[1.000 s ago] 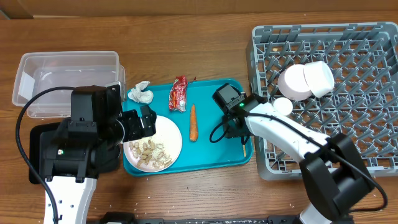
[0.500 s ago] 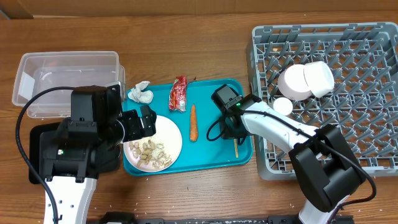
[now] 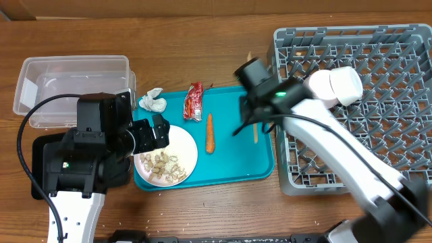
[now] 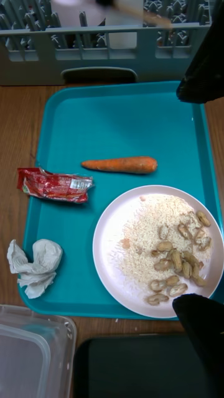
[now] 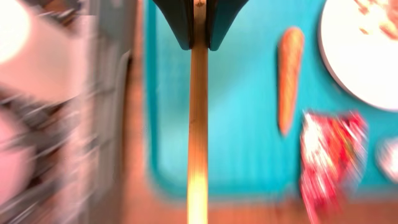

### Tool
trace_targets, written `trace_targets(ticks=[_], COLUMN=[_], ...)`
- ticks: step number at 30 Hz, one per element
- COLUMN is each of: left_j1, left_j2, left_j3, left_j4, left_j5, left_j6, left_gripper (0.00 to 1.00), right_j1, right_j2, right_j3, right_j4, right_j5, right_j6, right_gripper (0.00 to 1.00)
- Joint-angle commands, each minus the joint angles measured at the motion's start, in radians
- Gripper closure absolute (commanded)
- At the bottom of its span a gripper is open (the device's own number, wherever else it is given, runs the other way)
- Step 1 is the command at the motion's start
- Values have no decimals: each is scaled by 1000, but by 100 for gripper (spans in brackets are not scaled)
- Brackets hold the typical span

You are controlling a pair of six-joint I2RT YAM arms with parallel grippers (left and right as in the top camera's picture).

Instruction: Sort waste into correct bins and load items into the dishwasher

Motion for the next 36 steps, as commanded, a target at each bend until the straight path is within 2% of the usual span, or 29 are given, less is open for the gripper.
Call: trace_targets(ticks=[1, 8, 13, 14, 15, 17, 19, 22, 26, 30, 33, 36], left_j1=[5, 5, 5, 5, 5, 5, 5, 5, 5, 5, 5, 5], left_j2=[3, 3, 3, 3, 3, 3, 3, 3, 3, 3, 3, 3], left_j3=[19, 19, 19, 19, 19, 19, 19, 19, 19, 19, 19, 19], left_j4=[2, 2, 2, 2, 1, 1, 1, 1, 1, 1, 1, 1], left_j5=[-5, -5, -5, -5, -5, -5, -5, -5, -5, -5, -5, -5], left_j6=[11, 11, 11, 11, 11, 11, 11, 11, 11, 11, 11, 11], left_gripper=[0, 0, 0, 0, 0, 0, 0, 0, 0, 0, 0, 0], right_j1=[-74, -216, -259, -264, -269, -274, -274, -264, -242, -191, -126, -57], right_j2=[-58, -8, 40, 40, 40, 37, 33, 16, -34, -97, -102, -85], right_j3=[21, -70, -103, -103, -103, -96, -82, -50, -10, -8, -13, -34], right_j4=[-9, 84, 115, 122, 132, 141, 129, 86, 33, 0, -34, -32], right_j5=[126, 56, 72, 74, 73, 69, 56, 27, -39, -217, -324, -341], right_j6=[-39, -200, -220, -220, -220, -219, -220, -220, -219, -205, -97, -32], right_gripper=[96, 96, 96, 89, 76, 73, 63, 57, 54, 53, 53, 53])
